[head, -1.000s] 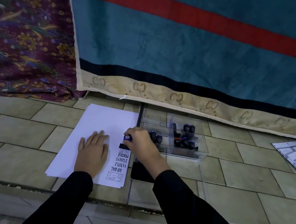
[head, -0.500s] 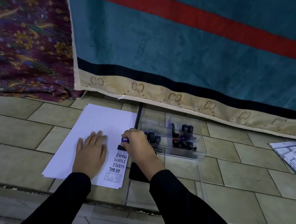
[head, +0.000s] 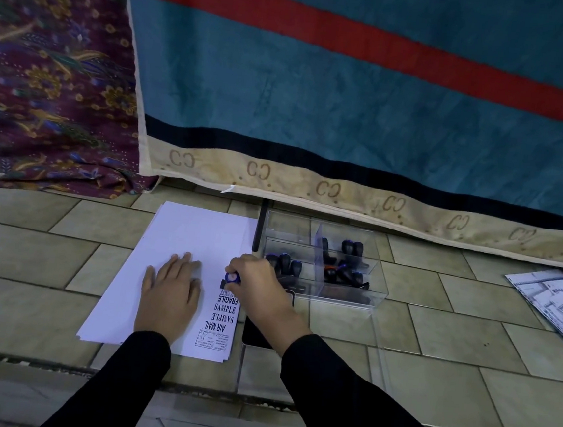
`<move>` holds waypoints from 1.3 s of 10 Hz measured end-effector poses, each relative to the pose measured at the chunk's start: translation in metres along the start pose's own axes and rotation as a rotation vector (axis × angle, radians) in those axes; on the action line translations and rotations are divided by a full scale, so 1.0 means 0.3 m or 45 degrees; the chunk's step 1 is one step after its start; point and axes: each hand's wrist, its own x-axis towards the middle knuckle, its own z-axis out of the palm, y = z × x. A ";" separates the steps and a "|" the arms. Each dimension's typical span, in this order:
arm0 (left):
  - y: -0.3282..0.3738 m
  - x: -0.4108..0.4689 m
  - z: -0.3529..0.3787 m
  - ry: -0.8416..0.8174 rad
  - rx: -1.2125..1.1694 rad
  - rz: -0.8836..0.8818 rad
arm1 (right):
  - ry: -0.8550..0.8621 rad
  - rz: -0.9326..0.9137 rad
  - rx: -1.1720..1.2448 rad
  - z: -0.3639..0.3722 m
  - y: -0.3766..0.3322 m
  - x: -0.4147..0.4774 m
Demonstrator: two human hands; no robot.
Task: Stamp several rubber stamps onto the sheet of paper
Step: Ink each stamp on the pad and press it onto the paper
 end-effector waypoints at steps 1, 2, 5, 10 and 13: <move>0.000 0.000 -0.005 -0.006 0.008 0.008 | 0.085 0.021 0.087 -0.026 0.020 0.019; 0.001 -0.004 -0.007 -0.012 0.008 0.008 | 0.384 0.166 0.389 -0.130 0.063 0.080; -0.003 -0.004 0.003 0.022 0.002 0.012 | 0.562 0.364 0.136 -0.277 0.265 0.234; -0.007 -0.002 0.006 0.025 -0.027 0.008 | 0.022 0.469 -0.099 -0.137 0.274 0.302; -0.014 -0.001 0.007 0.035 -0.034 0.020 | 0.643 0.474 0.031 -0.287 0.378 0.238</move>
